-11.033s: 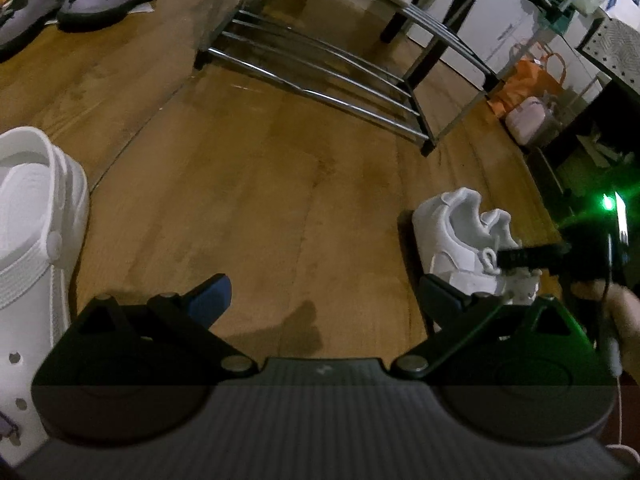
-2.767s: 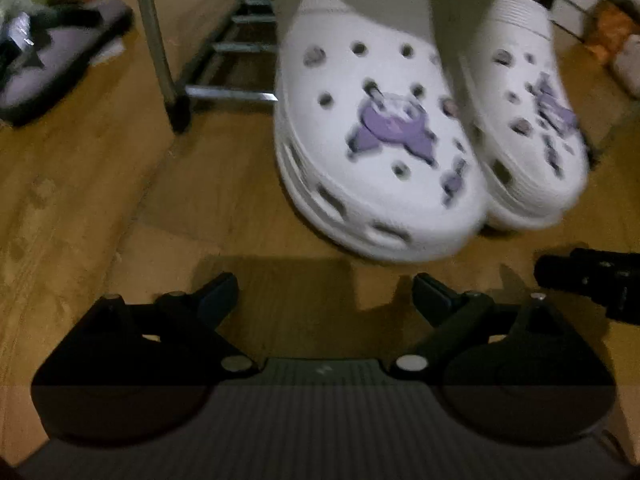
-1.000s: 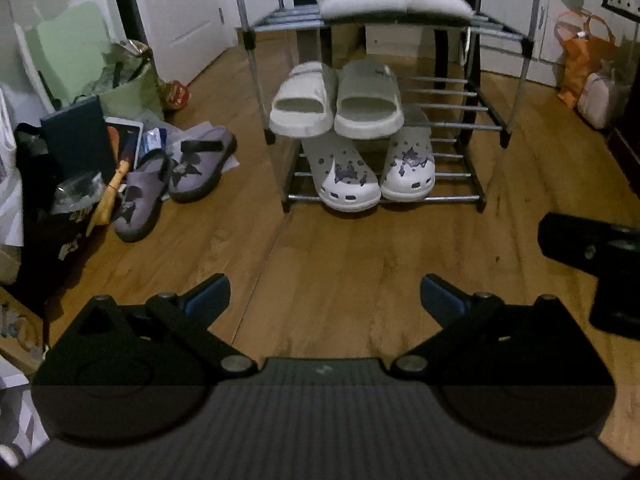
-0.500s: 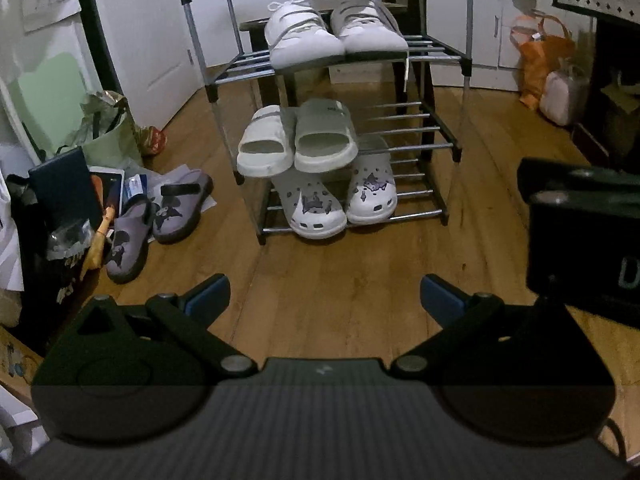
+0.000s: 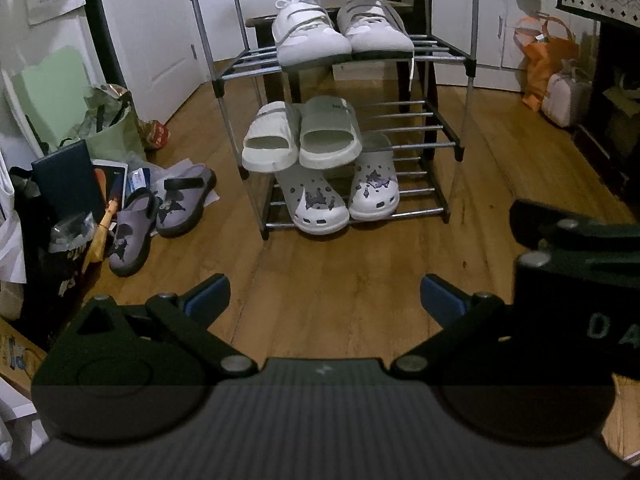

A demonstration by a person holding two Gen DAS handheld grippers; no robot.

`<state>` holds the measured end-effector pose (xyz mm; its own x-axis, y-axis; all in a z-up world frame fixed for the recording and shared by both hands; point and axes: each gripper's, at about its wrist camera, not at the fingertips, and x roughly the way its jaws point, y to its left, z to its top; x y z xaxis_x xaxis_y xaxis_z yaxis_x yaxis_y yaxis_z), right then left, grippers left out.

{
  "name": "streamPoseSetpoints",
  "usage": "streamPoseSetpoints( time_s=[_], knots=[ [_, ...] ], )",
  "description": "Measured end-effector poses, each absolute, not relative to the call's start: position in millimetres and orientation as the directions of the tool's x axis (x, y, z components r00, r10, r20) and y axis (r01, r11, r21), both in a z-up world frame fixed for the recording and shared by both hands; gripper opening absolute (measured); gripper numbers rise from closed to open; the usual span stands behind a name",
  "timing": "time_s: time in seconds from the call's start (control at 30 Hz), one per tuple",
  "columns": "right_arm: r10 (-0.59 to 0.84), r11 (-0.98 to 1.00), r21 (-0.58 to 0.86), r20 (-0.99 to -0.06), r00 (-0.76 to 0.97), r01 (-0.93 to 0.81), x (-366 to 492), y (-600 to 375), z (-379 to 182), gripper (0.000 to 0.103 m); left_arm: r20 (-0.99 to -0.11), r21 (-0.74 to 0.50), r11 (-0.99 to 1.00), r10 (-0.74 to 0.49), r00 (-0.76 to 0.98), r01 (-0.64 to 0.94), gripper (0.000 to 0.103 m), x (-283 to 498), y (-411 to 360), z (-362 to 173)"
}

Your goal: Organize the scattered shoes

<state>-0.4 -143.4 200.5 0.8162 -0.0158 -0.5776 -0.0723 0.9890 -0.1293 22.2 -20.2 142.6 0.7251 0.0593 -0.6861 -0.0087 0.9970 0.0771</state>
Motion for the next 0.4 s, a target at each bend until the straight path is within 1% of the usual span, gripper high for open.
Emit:
streamPoseSetpoints(
  time_s=[0.17, 0.4],
  knots=[
    [0.001, 0.990, -0.116, -0.590, 0.808, -0.086, 1.5, -140.9, 195.6, 0.103, -0.698, 0.049, 0.999, 0.038, 0.715, -0.005, 0.103, 21.2, -17.8, 138.1],
    [0.005, 0.989, -0.116, -0.595, 0.804, -0.092, 1.5, -136.4, 190.5, 0.103, -0.706, 0.045, 0.999, 0.031, 0.708, 0.001, 0.103, 20.5, -18.0, 133.3]
  ],
)
